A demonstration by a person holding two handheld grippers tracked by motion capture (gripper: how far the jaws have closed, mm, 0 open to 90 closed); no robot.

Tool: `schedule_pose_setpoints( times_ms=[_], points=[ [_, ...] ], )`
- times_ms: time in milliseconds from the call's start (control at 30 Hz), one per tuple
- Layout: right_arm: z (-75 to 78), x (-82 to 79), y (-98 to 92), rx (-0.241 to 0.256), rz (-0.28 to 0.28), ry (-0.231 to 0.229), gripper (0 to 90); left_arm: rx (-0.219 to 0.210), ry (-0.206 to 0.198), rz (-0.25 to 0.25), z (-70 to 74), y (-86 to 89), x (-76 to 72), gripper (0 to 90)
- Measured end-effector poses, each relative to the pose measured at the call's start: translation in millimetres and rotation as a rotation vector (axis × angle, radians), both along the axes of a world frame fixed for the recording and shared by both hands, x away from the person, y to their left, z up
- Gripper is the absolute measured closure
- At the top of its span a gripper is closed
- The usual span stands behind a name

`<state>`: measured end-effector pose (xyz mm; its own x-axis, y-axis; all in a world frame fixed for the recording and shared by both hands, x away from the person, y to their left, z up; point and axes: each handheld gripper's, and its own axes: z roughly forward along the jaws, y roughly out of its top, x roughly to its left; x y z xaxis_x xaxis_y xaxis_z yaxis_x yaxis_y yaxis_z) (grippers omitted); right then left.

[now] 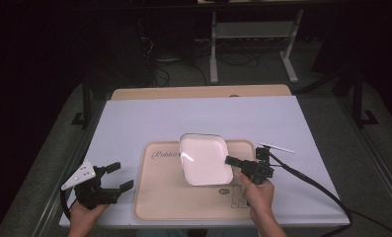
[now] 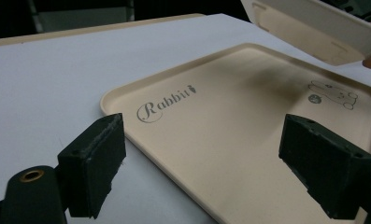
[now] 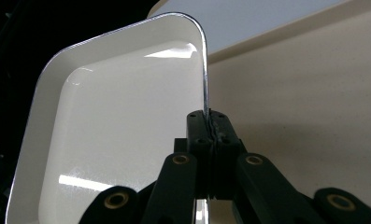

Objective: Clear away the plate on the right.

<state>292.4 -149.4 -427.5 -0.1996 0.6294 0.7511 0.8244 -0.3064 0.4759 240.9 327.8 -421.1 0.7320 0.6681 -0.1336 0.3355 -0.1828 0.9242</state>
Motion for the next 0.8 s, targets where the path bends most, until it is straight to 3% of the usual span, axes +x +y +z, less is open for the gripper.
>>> schedule_pose_setpoints(
  times_ms=[800],
  points=[
    [-18.0,3.0,4.2,-0.087,-0.036,0.048,87.3,-0.001,-0.001,-0.003,0.1,-0.5,-0.2,14.5]
  ],
)
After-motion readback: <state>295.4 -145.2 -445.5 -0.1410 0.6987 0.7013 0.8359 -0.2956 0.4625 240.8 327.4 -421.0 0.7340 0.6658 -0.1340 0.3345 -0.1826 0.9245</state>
